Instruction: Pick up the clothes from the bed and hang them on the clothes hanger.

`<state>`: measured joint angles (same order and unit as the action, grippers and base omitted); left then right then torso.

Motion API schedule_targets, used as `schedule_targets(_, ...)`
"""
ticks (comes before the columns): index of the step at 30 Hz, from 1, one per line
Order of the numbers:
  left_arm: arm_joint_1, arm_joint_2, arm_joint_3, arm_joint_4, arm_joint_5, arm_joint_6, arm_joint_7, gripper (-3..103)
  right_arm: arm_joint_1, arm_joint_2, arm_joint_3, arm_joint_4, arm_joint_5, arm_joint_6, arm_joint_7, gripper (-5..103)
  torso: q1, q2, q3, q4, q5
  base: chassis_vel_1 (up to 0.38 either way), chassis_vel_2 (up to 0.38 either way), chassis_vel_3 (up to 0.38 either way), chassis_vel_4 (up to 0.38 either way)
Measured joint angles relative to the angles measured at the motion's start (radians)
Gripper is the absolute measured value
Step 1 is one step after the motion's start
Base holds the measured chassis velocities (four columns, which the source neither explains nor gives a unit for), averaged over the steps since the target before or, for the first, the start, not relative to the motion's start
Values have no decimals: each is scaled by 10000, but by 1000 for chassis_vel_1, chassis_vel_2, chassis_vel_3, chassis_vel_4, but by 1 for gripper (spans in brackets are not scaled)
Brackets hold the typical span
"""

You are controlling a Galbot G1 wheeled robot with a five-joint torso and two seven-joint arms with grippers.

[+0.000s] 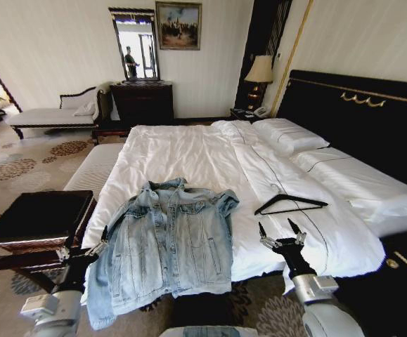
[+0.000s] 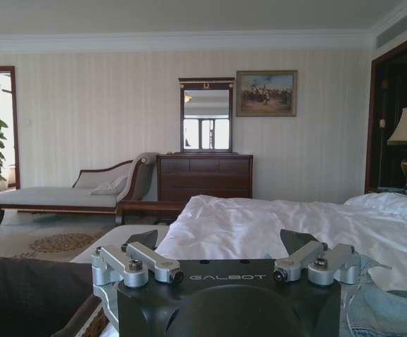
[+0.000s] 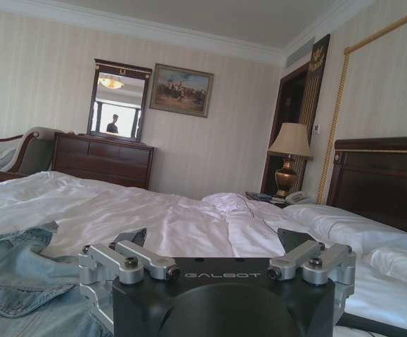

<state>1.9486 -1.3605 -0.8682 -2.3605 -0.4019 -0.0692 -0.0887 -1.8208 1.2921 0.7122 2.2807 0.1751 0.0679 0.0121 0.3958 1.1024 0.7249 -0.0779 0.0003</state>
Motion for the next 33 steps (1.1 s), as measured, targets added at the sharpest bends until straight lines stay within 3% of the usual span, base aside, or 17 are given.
schedule_targets(33, 14, -17, -38, 174, -71, 5, -18, 99, -117, 103, -121, -1, -244, 55, -60, 100, 2, -1, -1, 2, -5, -56, 3, 54, -3)
